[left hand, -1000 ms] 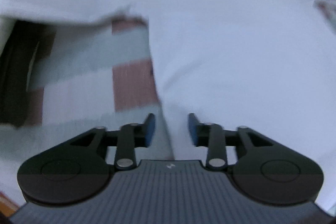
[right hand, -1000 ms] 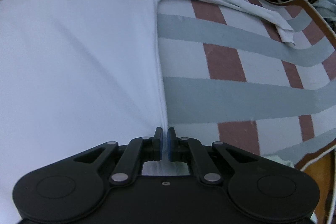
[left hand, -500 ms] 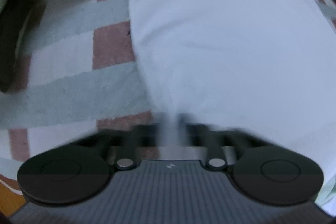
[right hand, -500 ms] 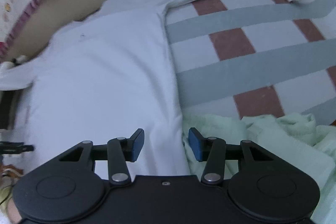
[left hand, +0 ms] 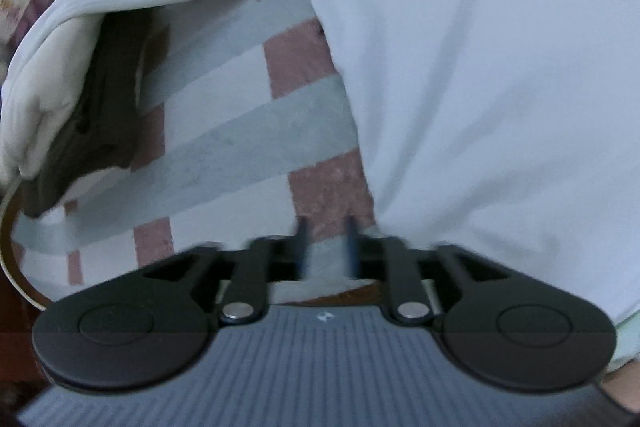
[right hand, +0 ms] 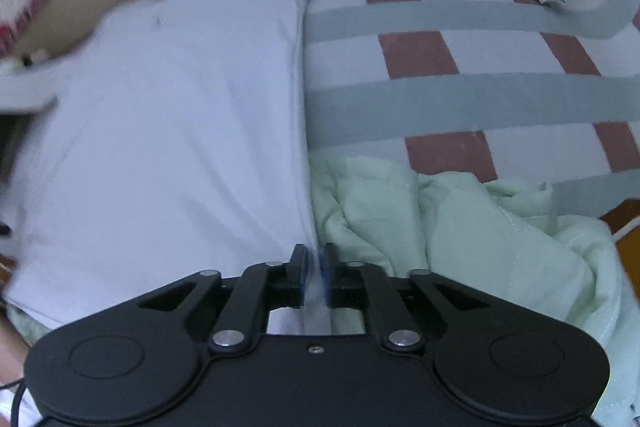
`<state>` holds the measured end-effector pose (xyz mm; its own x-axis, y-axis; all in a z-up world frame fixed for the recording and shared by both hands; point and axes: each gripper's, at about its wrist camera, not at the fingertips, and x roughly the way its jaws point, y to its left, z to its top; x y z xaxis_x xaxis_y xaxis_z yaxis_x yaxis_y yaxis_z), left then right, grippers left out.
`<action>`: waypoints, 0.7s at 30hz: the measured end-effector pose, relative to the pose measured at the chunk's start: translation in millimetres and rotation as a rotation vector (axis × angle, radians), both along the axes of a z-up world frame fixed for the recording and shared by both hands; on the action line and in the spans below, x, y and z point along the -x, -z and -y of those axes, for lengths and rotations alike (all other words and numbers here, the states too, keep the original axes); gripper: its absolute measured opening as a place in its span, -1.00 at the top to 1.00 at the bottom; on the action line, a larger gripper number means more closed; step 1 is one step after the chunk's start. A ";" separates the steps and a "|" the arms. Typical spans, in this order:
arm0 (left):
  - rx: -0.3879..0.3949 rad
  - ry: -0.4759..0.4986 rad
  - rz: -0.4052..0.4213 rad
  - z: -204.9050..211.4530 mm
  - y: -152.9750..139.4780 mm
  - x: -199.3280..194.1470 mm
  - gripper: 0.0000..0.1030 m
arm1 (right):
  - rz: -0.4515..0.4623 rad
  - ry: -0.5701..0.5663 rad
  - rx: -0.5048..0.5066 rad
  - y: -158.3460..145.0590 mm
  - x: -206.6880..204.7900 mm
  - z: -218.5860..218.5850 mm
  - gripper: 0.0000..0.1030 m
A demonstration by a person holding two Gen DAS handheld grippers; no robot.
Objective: Fold clothes
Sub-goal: 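Release the shirt edge with both tools and lift them away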
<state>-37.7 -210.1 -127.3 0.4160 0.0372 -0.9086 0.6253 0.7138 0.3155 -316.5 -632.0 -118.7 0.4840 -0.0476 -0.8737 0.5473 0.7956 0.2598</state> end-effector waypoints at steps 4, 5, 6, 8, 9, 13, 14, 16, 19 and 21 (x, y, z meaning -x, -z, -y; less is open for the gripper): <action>0.189 0.063 0.112 18.2 -39.0 8.7 0.09 | 0.207 0.111 -0.045 -39.6 17.1 36.5 0.39; 0.229 0.081 0.165 28.6 -49.8 10.1 0.01 | 0.269 0.138 -0.092 -52.6 15.4 51.5 0.36; 0.268 0.099 0.219 39.0 -60.4 11.5 -0.12 | 0.330 0.164 -0.143 -65.8 12.5 66.9 0.25; 0.340 0.134 0.313 64.7 -77.2 12.5 -0.34 | 0.416 0.182 -0.218 -98.0 -1.6 94.3 0.08; 0.374 0.152 0.355 78.3 -84.9 12.9 -0.35 | 0.421 0.158 -0.230 -116.4 -16.9 104.6 0.07; 0.438 0.212 0.413 135.0 -95.5 7.9 -0.31 | 0.412 0.064 -0.274 -176.2 -81.5 154.1 0.03; 0.448 0.221 0.414 148.5 -98.0 8.4 -0.18 | 0.405 0.043 -0.280 -187.8 -97.7 167.6 0.03; 0.463 0.246 0.391 174.5 -97.4 11.8 0.07 | 0.343 0.105 -0.196 -193.2 -110.2 189.8 0.03; 0.481 0.276 0.335 213.7 -86.4 15.5 0.29 | 0.349 0.269 -0.091 -176.8 -114.7 221.5 0.17; 0.478 0.273 0.292 238.7 -71.9 14.3 0.44 | 0.372 0.382 -0.073 -151.6 -115.6 233.1 0.38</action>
